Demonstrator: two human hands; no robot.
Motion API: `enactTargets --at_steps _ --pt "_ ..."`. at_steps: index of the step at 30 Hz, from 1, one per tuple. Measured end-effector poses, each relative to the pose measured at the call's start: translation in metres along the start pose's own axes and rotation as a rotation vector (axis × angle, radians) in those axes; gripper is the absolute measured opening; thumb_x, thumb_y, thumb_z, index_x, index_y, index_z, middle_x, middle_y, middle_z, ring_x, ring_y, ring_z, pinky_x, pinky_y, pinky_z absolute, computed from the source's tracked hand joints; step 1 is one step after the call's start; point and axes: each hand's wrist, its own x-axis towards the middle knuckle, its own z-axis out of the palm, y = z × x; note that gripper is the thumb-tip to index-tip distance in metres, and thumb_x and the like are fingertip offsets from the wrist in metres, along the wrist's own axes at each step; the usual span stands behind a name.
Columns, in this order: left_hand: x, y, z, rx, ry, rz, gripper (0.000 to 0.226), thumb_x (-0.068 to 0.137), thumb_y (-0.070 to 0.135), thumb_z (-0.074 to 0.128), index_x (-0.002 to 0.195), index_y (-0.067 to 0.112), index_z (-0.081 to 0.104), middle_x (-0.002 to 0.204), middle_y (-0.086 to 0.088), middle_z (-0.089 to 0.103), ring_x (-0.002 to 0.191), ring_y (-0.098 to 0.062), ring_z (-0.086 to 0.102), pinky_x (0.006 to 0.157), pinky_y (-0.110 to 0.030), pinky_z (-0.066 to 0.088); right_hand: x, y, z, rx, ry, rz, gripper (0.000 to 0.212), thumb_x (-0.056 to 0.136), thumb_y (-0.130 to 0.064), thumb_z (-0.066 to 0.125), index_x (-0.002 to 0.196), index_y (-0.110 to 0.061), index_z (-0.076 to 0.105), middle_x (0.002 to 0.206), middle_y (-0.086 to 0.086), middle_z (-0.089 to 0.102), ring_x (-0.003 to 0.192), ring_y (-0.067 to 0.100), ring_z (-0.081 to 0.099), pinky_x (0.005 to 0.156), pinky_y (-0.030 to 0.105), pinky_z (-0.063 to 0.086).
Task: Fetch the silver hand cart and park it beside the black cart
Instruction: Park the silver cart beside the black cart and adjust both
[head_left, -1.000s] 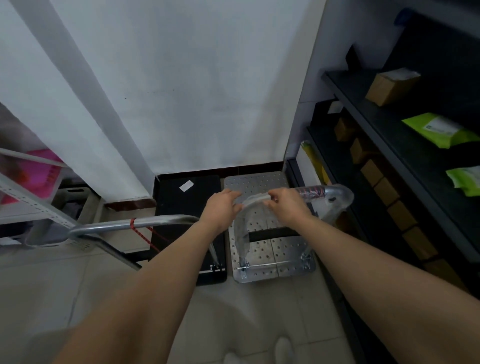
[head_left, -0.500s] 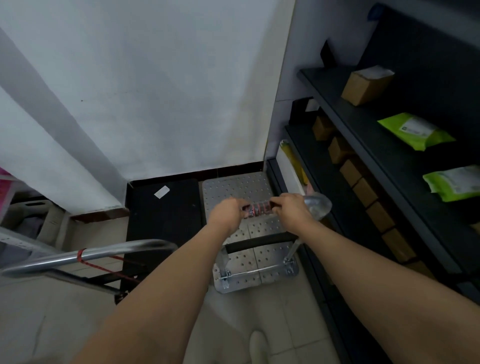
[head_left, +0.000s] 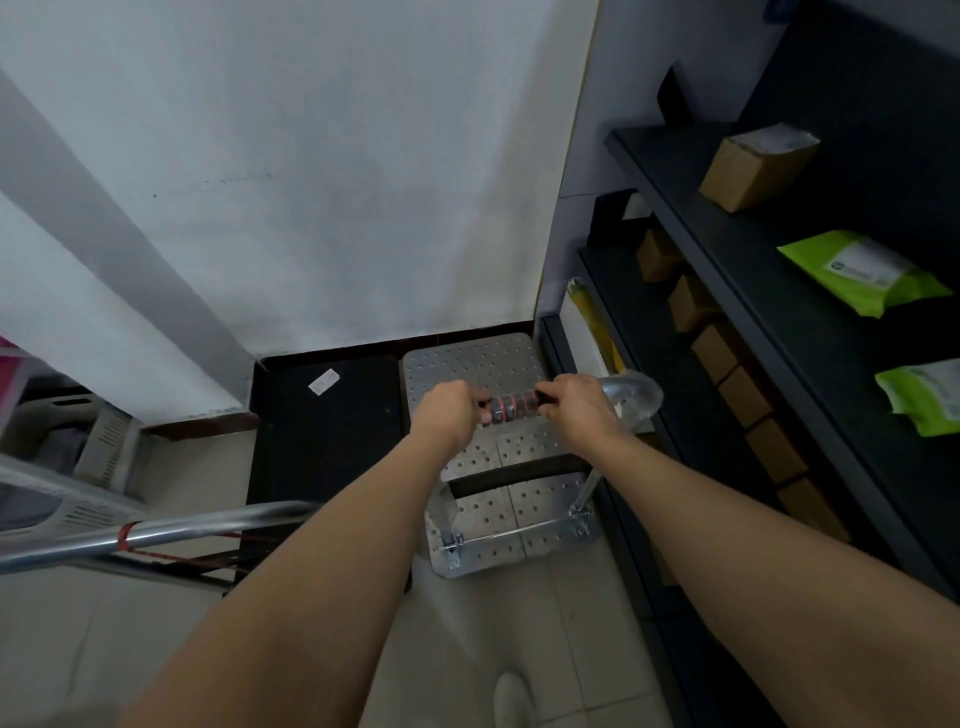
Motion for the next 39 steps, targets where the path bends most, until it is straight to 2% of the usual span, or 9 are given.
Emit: enactTargets --at_steps 7,17,24,30,32,35,39 --pt "0.016 0.004 -0.004 0.018 0.011 -0.002 0.028 0.093 0.012 0.057 0.12 0.014 0.066 0.107 -0.01 0.069 0.097 -0.025 0.063 0.089 -0.038 0.053 0.02 0.002 -0.005 0.051 -0.031 0.036 0.033 0.093 -0.02 0.059 0.126 -0.021 0.061 0.122 0.007 0.054 0.11 0.023 0.052 0.1 0.037 0.044" --pt "0.026 -0.005 -0.013 0.075 0.028 -0.007 0.028 0.093 0.008 0.054 0.116 0.015 0.068 0.1 -0.011 0.069 0.09 -0.028 0.064 0.083 -0.039 0.056 0.034 -0.011 -0.005 0.063 -0.072 0.077 0.036 0.091 -0.022 0.062 0.127 -0.028 0.06 0.121 0.006 0.054 0.104 0.023 0.055 0.097 0.038 0.048" --pt "0.028 -0.013 -0.013 0.077 0.057 -0.013 0.033 0.094 0.005 0.051 0.12 0.019 0.066 0.102 -0.01 0.068 0.092 -0.028 0.063 0.086 -0.04 0.054 0.032 -0.016 -0.003 0.018 -0.074 0.02 0.037 0.092 -0.02 0.061 0.128 -0.029 0.057 0.12 0.005 0.054 0.107 0.024 0.053 0.094 0.04 0.048" --pt "0.026 -0.018 -0.012 0.069 0.054 -0.028 0.028 0.095 0.011 0.053 0.118 0.02 0.065 0.098 -0.006 0.067 0.089 -0.025 0.063 0.084 -0.041 0.055 0.026 -0.016 -0.004 -0.013 -0.049 -0.064 0.036 0.092 -0.017 0.06 0.127 -0.023 0.057 0.121 0.002 0.056 0.118 0.024 0.046 0.101 0.046 0.043" --pt "0.023 -0.019 -0.013 0.054 0.077 -0.038 0.027 0.096 0.018 0.054 0.121 0.02 0.063 0.103 -0.005 0.067 0.092 -0.024 0.063 0.085 -0.041 0.055 0.024 -0.016 -0.005 -0.013 -0.048 -0.066 0.035 0.092 -0.018 0.059 0.127 -0.022 0.057 0.121 0.002 0.055 0.119 0.024 0.045 0.1 0.045 0.044" --pt "0.017 -0.022 -0.016 -0.012 0.12 -0.051 0.041 0.097 0.027 0.053 0.136 0.018 0.051 0.128 -0.008 0.058 0.111 -0.025 0.058 0.092 -0.039 0.05 0.019 -0.02 -0.008 -0.053 -0.01 -0.066 0.029 0.094 -0.025 0.057 0.123 -0.02 0.058 0.12 0.002 0.056 0.119 0.025 0.045 0.097 0.042 0.044" --pt "0.009 -0.023 -0.026 -0.066 0.188 -0.016 0.049 0.096 0.034 0.052 0.142 0.018 0.043 0.142 -0.009 0.045 0.122 -0.026 0.051 0.099 -0.039 0.043 0.011 -0.036 -0.014 -0.005 0.054 -0.104 0.041 0.096 -0.032 0.054 0.133 -0.015 0.053 0.134 0.004 0.053 0.128 0.025 0.041 0.105 0.04 0.036"
